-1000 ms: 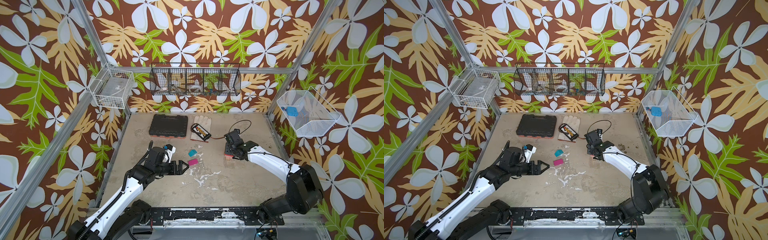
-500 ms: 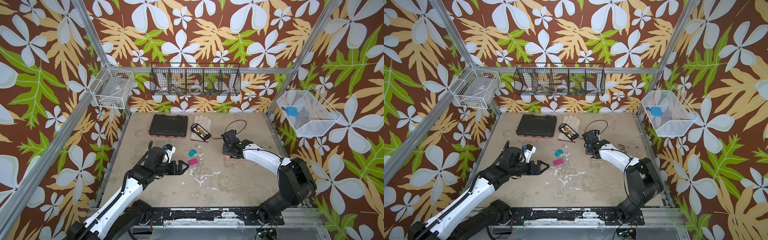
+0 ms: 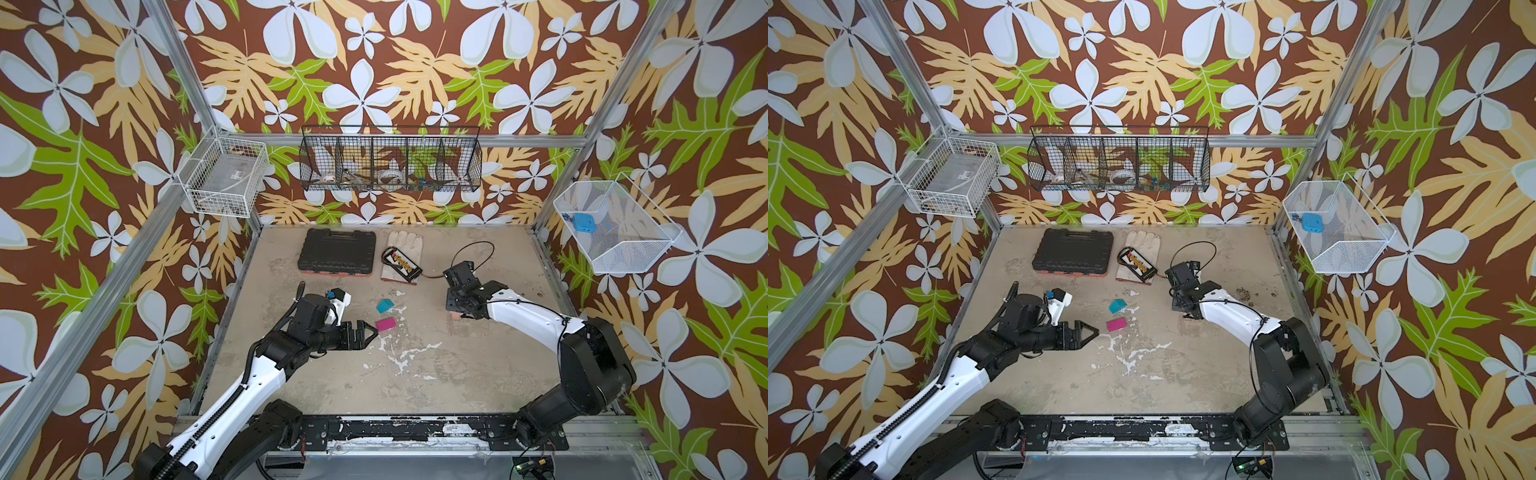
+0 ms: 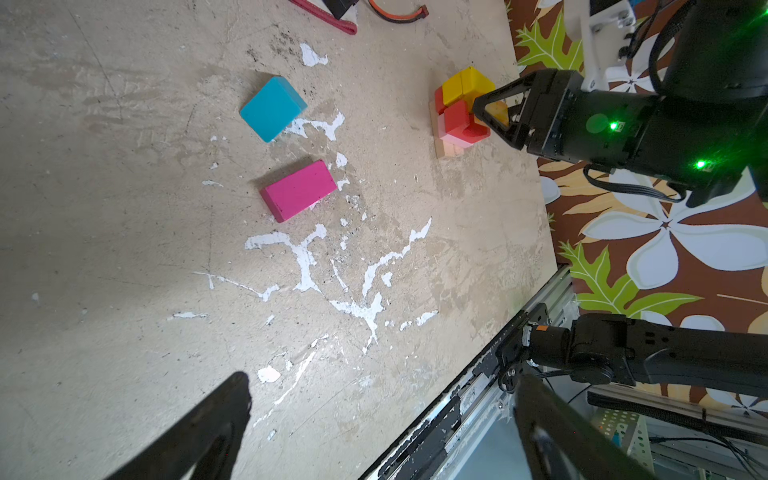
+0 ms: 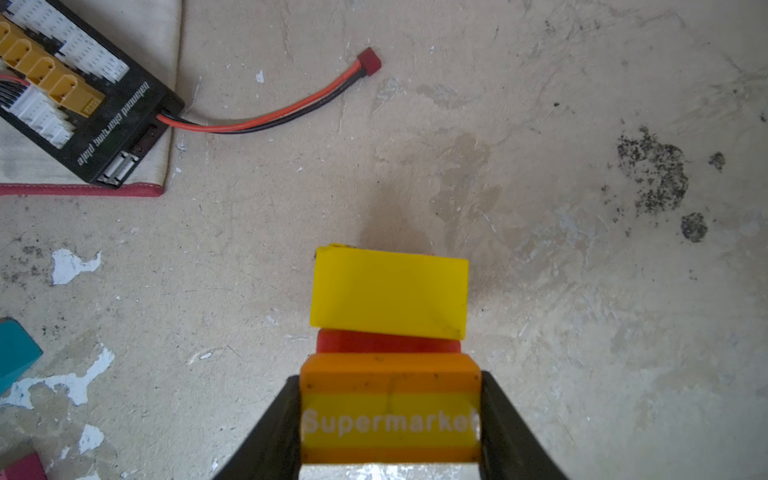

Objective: Build the wood block tower
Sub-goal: 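Carry the orange block with the right gripper over the tower, then lower the orange block onto the yellow block atop the tower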

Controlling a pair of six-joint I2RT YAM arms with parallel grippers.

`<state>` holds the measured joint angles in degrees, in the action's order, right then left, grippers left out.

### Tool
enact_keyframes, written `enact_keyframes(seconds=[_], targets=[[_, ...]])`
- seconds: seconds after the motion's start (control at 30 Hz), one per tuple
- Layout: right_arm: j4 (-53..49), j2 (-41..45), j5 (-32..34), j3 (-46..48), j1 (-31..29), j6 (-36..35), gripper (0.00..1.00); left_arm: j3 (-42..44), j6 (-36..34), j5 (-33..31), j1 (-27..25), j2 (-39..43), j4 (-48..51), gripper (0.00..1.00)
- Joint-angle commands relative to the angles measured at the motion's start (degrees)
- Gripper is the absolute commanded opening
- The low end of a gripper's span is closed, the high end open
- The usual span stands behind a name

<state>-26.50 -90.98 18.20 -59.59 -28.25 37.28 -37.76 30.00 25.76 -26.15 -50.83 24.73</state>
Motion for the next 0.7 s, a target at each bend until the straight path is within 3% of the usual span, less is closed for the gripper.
enact_keyframes(seconds=[0.0, 0.67], targets=[[0.6, 0.1, 0.3, 0.0, -0.1, -0.3, 0.52, 0.1, 0.1, 0.0, -0.1, 0.0, -0.7, 1.00], [0.2, -1.0, 0.2, -0.3, -0.1, -0.3, 0.71, 0.1, 0.1, 0.0, -0.1, 0.1, -0.7, 1.00]])
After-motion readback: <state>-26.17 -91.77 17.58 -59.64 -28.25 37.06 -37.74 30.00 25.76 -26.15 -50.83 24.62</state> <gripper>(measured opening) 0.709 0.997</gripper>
